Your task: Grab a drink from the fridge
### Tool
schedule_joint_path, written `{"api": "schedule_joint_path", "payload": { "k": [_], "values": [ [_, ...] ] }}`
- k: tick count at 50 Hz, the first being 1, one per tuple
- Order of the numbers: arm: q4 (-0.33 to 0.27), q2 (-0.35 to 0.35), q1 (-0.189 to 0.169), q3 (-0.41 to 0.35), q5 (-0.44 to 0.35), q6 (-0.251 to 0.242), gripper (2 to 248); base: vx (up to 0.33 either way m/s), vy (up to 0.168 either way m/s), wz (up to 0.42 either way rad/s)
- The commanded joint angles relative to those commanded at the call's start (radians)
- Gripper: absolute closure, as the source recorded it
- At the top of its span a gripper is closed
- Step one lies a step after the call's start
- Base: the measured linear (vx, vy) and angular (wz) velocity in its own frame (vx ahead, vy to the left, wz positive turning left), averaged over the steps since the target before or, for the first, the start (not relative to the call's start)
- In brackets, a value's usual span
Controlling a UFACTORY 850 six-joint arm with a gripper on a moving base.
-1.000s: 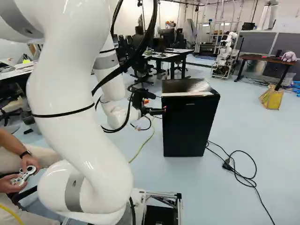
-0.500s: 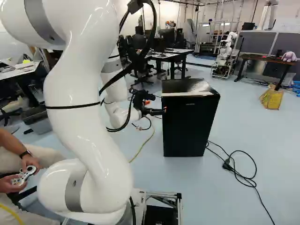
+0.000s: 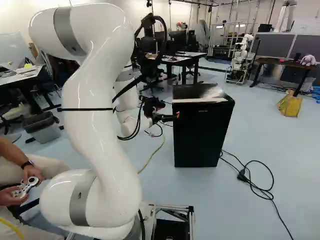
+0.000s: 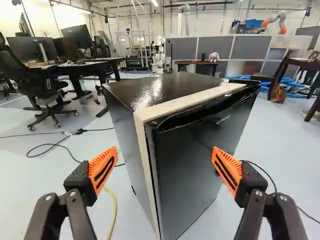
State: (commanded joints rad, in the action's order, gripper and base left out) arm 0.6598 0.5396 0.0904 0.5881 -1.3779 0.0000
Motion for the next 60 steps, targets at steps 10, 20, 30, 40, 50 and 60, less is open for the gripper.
{"api": "schedule_joint_path", "payload": {
  "k": [10, 20, 30, 40, 50, 60],
  "values": [
    [0.022, 0.051, -0.001, 0.040, -0.046, 0.000, 3, 0.000, 0.000, 0.000],
    [0.035, 0.101, -0.003, 0.078, -0.065, 0.000, 3, 0.000, 0.000, 0.000],
    [0.036, 0.141, -0.008, 0.110, -0.067, 0.000, 3, 0.000, 0.000, 0.000],
    [0.036, 0.155, -0.014, 0.128, -0.067, 0.000, 3, 0.000, 0.000, 0.000],
    [0.036, 0.165, -0.022, 0.143, -0.067, 0.000, 3, 0.000, 0.000, 0.000],
    [0.036, 0.173, -0.030, 0.156, -0.070, 0.000, 3, 0.000, 0.000, 0.000]
  ]
}}
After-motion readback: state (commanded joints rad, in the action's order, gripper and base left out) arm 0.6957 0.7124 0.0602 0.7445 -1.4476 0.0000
